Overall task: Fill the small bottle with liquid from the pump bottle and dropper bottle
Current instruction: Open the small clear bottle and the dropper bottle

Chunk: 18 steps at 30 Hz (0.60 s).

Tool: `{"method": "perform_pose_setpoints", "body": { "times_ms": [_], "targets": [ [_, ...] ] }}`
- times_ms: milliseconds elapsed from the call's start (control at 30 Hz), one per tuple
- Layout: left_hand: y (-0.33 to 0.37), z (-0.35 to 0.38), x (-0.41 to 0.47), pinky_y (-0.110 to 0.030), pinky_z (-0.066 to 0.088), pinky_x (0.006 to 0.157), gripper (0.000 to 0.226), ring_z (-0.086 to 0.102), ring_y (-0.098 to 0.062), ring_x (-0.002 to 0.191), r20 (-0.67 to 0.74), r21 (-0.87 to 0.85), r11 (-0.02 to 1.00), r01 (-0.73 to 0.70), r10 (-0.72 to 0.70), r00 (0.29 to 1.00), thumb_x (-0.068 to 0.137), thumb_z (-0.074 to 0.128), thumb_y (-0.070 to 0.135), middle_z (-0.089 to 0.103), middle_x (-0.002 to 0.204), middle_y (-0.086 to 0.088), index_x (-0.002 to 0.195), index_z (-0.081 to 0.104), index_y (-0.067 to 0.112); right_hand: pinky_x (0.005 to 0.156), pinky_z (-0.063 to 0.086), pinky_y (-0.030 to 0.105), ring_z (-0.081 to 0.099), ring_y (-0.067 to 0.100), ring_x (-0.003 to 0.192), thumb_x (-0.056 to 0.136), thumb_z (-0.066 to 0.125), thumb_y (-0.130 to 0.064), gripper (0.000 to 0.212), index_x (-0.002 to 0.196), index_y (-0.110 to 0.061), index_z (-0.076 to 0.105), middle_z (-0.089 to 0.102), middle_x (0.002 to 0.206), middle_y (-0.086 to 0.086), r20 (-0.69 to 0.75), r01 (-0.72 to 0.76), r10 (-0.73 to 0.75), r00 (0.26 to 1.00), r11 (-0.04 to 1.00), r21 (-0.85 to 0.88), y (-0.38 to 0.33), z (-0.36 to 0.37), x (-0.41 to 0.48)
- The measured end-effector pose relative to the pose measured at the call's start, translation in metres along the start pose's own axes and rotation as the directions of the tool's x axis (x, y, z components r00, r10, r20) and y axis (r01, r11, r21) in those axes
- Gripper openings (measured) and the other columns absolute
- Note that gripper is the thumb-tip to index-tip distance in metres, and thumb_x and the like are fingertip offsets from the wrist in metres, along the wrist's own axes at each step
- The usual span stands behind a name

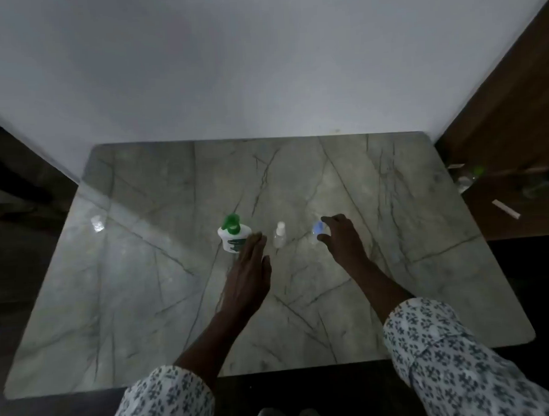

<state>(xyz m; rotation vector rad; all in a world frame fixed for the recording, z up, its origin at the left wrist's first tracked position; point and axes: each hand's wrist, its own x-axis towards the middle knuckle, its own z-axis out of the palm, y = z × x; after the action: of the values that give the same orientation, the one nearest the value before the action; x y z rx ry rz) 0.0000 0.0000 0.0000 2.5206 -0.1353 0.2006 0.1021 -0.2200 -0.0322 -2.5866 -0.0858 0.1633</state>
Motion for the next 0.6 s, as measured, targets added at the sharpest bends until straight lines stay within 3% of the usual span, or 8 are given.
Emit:
{"method": "perform_pose_setpoints", "body": {
  "times_ms": [133, 200, 367, 533, 600],
  "targets": [
    [-0.001, 0.030, -0.004, -0.027, 0.046, 0.094, 0.043, 0.055, -0.024, 0.125, 0.051, -0.023, 0.997, 0.075, -0.073, 0.996, 0.097, 0.054, 0.013, 0.048, 0.146, -0.011, 0.139, 0.048, 0.007, 0.082, 0.048, 0.037, 0.057, 0.033, 0.104, 0.084, 0.070, -0.008, 0.041, 0.124, -0.005, 0.058, 0.059, 0.111, 0.017, 0.032, 0.040, -0.039, 0.999, 0.998, -0.047, 0.007, 0.011, 0.014],
    [-0.001, 0.048, -0.001, -0.029, 0.045, 0.100, 0.044, 0.052, -0.022, 0.129, 0.083, -0.048, 0.993, 0.110, -0.106, 0.991, 0.097, 0.053, 0.016, 0.047, 0.147, -0.010, 0.141, 0.046, 0.009, 0.079, 0.048, 0.033, 0.062, 0.031, 0.095, 0.083, 0.071, -0.005, 0.037, 0.118, -0.003, 0.062, 0.060, 0.105, 0.017, 0.024, 0.064, -0.063, 0.998, 0.997, -0.049, 0.009, 0.020, 0.018],
    [0.006, 0.081, 0.017, -0.035, 0.048, 0.100, 0.052, 0.051, -0.023, 0.129, 0.170, -0.081, 0.980, 0.184, -0.168, 0.971, 0.096, 0.056, 0.022, 0.045, 0.148, -0.009, 0.145, 0.040, 0.012, 0.072, 0.055, 0.041, 0.063, 0.029, 0.080, 0.084, 0.071, -0.010, 0.020, 0.101, -0.001, 0.066, 0.058, 0.096, 0.015, 0.008, 0.081, -0.081, 0.997, 0.996, -0.025, 0.009, 0.029, 0.017],
    [0.013, 0.100, 0.027, -0.035, 0.048, 0.096, 0.068, 0.052, -0.020, 0.125, 0.199, -0.171, 0.937, 0.305, -0.270, 0.942, 0.083, 0.074, 0.028, 0.050, 0.143, -0.004, 0.142, 0.043, 0.014, 0.063, 0.039, 0.015, 0.063, 0.018, 0.074, 0.085, 0.072, -0.022, 0.019, 0.089, -0.004, 0.067, 0.067, 0.084, 0.010, -0.020, 0.059, -0.058, 0.998, 0.994, 0.094, -0.003, 0.026, -0.007],
    [0.013, 0.106, 0.027, -0.032, 0.051, 0.090, 0.061, 0.058, -0.018, 0.115, 0.168, -0.201, 0.924, 0.326, -0.295, 0.941, 0.078, 0.077, 0.030, 0.057, 0.133, -0.001, 0.133, 0.053, 0.017, 0.059, 0.035, 0.003, 0.062, 0.011, 0.070, 0.085, 0.072, -0.024, 0.021, 0.089, -0.003, 0.069, 0.071, 0.082, 0.008, -0.024, 0.041, -0.038, 0.999, 0.988, 0.149, -0.010, 0.023, -0.016]
  ]
}}
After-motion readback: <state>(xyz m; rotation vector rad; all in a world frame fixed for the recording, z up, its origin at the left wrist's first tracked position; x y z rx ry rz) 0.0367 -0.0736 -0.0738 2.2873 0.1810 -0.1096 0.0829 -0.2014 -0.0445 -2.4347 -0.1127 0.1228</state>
